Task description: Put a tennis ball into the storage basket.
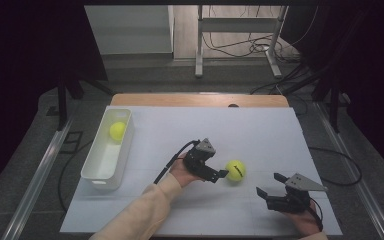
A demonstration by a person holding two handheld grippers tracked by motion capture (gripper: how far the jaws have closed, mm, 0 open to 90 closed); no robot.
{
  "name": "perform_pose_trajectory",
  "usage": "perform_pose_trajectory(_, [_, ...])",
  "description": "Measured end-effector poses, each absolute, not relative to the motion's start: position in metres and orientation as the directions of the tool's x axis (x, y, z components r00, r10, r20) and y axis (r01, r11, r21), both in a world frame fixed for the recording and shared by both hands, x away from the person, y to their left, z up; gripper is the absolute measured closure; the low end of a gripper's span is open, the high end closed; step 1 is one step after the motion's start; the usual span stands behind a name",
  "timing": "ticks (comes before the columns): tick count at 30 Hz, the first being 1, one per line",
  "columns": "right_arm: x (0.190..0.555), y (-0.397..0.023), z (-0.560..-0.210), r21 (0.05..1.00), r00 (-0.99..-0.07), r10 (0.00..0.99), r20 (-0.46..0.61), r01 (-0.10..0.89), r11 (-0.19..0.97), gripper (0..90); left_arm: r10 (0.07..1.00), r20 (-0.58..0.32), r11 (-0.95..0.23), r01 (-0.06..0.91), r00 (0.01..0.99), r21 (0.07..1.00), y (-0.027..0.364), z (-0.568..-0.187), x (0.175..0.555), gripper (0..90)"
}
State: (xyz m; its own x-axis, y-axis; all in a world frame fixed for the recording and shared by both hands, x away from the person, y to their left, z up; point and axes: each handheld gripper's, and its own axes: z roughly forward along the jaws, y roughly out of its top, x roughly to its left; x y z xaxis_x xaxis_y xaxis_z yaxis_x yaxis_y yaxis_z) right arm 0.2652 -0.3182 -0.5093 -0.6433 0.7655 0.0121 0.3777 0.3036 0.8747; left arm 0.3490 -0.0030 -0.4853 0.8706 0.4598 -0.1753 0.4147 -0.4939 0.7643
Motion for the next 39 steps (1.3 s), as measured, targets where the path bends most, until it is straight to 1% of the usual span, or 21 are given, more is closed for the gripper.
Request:
perform_pose_trajectory(10, [0.265, -0.318, -0.509, 0.874, -0.644, 0.765, 0.01, 0.377, 0.306, 14.3, 0.453, -0.186, -0.517, 0.427, 0.872, 0.742, -0.01, -0.49, 0.352, 12.5])
perform_pose_trajectory(23, [0.265, -0.319, -0.51, 0.873, -0.643, 0.766, 0.01, 0.379, 0.306, 14.3, 0.422, -0.197, -0.54, 0.42, 0.885, 0.729, -0.026, -0.496, 0.356, 11.1])
perform_pose_trajectory(39, [0.265, -0.319, -0.51, 0.874, -0.643, 0.765, 0.011, 0.378, 0.305, 14.3, 0.394, -0.188, -0.589, 0.404, 0.9, 0.699, -0.047, -0.507, 0.362, 8.4])
